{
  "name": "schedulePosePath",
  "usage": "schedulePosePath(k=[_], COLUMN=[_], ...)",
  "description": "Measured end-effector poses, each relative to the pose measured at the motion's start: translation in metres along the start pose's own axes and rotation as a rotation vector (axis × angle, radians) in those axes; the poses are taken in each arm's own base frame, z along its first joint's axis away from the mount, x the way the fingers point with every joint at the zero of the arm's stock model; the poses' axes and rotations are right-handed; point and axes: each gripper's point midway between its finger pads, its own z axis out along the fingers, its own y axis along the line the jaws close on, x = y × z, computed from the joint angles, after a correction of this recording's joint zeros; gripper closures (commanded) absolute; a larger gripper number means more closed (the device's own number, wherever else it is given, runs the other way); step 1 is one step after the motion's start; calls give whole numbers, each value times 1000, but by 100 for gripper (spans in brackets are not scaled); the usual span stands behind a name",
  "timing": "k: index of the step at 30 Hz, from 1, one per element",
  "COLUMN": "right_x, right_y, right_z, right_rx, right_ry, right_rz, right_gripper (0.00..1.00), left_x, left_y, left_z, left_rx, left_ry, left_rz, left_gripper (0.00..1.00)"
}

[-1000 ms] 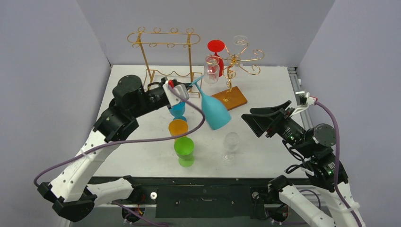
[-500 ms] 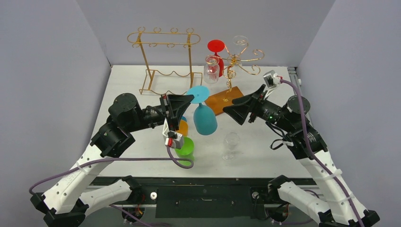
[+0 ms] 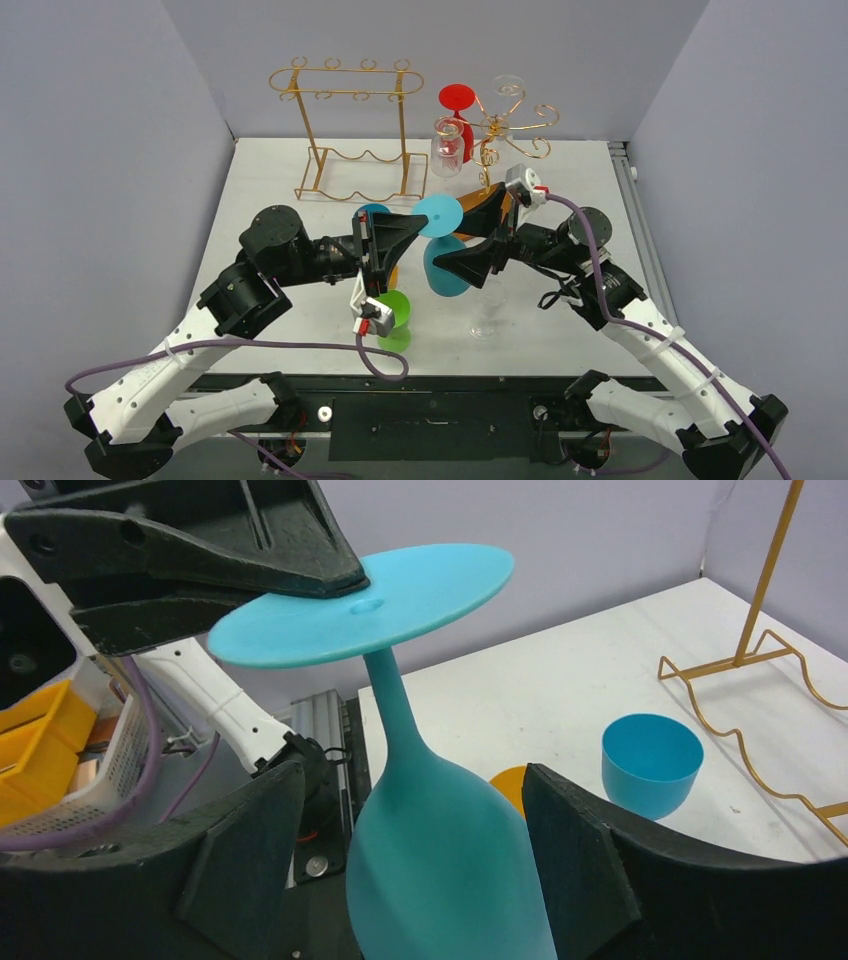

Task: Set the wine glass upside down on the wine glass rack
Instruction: Turn the wine glass upside down at the wine rack.

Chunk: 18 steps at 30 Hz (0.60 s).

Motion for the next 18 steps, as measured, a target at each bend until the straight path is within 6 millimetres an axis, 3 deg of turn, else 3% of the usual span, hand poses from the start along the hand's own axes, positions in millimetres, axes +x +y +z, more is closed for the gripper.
schedulePosePath(k=[10,18], right_x=[31,31], right_y=[-17,-23], right_z=[1,3], right_rx=[23,33], right_ry=[52,52], right_rz=[-62,-86], right_gripper=[24,36], left_x=[3,4], left_y=[0,1], left_z=[2,1], left_rx=[-2,-4], left_ry=[16,27], left_rz=[7,14], left_gripper=[100,99])
